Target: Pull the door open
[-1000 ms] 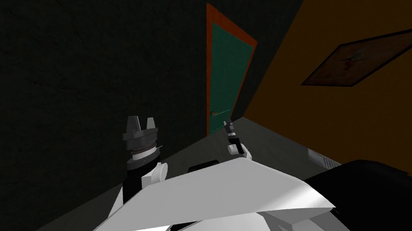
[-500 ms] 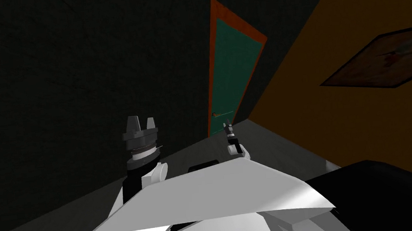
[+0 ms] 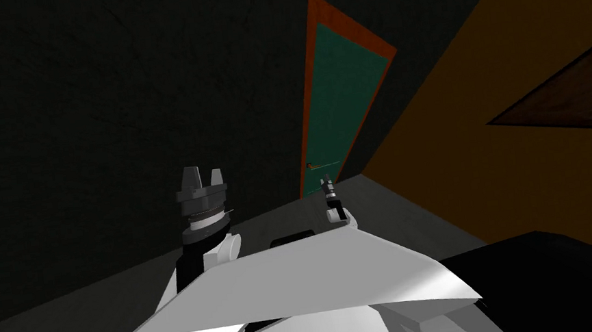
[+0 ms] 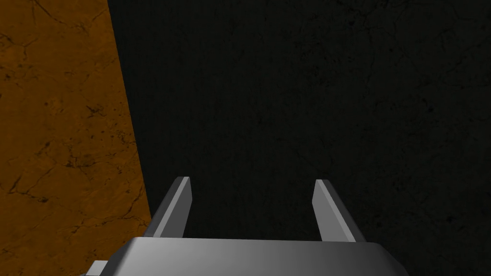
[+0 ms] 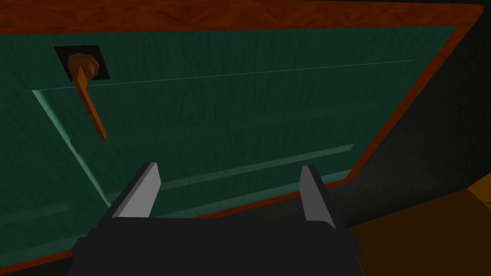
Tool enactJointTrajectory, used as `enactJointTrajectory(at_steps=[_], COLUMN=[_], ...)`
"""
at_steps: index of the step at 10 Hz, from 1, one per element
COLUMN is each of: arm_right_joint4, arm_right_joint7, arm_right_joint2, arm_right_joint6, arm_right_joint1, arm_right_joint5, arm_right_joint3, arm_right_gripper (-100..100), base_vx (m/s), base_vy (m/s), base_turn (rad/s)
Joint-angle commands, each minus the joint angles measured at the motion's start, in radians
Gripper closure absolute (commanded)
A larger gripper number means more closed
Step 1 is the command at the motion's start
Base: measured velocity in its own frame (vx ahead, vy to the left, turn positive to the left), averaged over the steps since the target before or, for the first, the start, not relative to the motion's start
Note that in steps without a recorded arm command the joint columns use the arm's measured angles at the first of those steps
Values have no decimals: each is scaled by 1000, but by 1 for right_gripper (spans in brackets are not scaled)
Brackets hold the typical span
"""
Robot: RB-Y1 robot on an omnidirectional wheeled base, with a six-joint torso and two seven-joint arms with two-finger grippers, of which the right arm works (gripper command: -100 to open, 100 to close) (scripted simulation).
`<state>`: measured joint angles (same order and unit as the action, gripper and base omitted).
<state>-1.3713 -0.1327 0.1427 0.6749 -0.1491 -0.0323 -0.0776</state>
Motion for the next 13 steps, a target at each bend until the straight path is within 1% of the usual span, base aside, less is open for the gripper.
enactJointTrajectory(at_steps=[1,2,3,4,5,7,8,9,10,11,12,13], arm_right_joint4=[50,54,93,121,136,216,247,256,292,320,332,368], arm_right_joint7=[2,2,2,3,3,4,4,4,4,5,5,5], arm_right_joint2=[4,4,8,11,11,19,22,22,26,29,29,32], arm_right_joint6=[7,7,16,25,25,42,51,51,59,67,67,75], arm_right_joint1=[19,19,34,48,48,76,90,90,103,117,117,130], arm_right_joint5=[-6,-6,-10,-15,-15,-23,-27,-27,-31,-35,-35,-39], arm_right_joint3=[-1,-1,-3,-4,-4,-7,-9,-9,-10,-12,-12,-13], arm_right_gripper=[-100,-100,-100,-100,-100,-100,-100,-100,-100,-100,-100,-100], base_vx=[60,37,33,38,27,28,47,26,19,23,21,23], base_vy=[-107,-92,-80,-102,-83,-84,-125,-94,-68,-91,-75,-75], base_turn=[184,60,147,165,58,154,221,48,66,185,74,87])
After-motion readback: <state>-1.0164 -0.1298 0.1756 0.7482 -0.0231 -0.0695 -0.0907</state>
